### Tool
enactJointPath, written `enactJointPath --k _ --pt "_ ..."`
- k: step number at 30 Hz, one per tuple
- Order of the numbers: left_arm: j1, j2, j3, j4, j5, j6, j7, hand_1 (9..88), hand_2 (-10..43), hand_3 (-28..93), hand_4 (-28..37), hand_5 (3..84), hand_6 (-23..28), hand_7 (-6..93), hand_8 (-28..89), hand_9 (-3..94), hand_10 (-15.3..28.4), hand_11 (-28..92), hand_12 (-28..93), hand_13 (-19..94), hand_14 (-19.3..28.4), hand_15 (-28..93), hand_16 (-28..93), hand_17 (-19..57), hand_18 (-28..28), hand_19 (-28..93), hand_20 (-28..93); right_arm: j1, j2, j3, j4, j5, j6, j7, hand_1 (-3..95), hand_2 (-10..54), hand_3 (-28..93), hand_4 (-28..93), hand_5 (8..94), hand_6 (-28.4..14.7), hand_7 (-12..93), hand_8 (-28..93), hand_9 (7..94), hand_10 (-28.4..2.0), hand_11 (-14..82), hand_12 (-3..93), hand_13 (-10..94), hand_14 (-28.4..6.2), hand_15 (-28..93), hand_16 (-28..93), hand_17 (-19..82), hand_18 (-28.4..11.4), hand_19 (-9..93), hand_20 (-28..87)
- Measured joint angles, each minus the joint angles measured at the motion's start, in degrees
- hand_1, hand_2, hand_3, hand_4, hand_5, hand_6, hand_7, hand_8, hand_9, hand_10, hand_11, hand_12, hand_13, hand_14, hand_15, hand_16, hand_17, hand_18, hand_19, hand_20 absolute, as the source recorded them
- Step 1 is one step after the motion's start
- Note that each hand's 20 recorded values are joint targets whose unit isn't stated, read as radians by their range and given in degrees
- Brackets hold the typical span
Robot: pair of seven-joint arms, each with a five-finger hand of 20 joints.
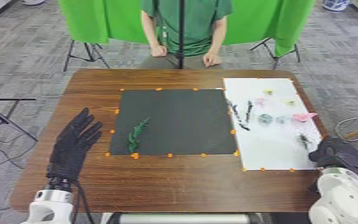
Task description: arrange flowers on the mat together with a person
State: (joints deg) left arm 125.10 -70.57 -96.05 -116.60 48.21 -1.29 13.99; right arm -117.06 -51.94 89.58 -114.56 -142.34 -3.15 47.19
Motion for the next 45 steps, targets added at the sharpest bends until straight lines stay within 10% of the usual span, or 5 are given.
enactJointPath --k 20,27,38,45 --pt "0.48 0.0 0.0 -0.2 -0.02 0.04 0.01 27.3 -4.4 69 -28.3 30.2 4.2 11.7 -8 21.6 9.9 18 14 20 13.1 25 4 -10.2 20.4 40 10 10.99 4.29 -10.1 -4.09 1.83 20.32 -11.93 38.7 -9.5 86 -5 79.0 -2.8 65 15 88.0 -10.6 77.5 42.3 83 -10.9 93 35 42 -23.7 93 55" --pt "0.88 0.33 0.09 -0.38 0.0 0.09 -0.07 27.3 -4.3 69 -28.3 30.1 4.2 11.7 -8 21.3 9.8 18 14 20 13.0 24 4 -10.3 20.4 41 10 28.75 3.13 -26.04 -2.38 5.8 13.48 -20.79 37.1 -9.4 87 -6 81.4 -1.8 64 16 89.6 -9.9 77.4 42.5 84 -10.3 93 35 44 -23.9 93 57" --pt "0.49 0.92 1.51 -0.3 0.02 0.11 -0.46 27.3 -4.2 69 -28.3 30.2 4.2 11.7 -8 21.2 9.8 18 14 20 13.0 24 4 -10.3 20.4 40 10 43.56 -8.54 -42.61 6.69 -0.69 -13.02 -22.6 37.4 -5.3 86 -12 82.6 -1.2 61 13 90.2 -9.4 76.1 40.2 85 -9.7 93 32 45 -23.7 93 56" --pt "0.28 0.65 1.64 -0.17 0.4 0.0 -1.43 27.3 -4.1 69 -28.3 30.3 4.3 11.8 -8 21.2 9.8 18 14 20 13.1 24 4 -10.3 20.3 40 10 43.49 -11.31 -46.56 10.49 -1.61 -12.72 -22.28 37.2 -2.8 85 -16 87.5 0.2 58 -7 92.5 -9.1 72.8 38.5 87 -9.4 92 29 48 -23.9 93 55"
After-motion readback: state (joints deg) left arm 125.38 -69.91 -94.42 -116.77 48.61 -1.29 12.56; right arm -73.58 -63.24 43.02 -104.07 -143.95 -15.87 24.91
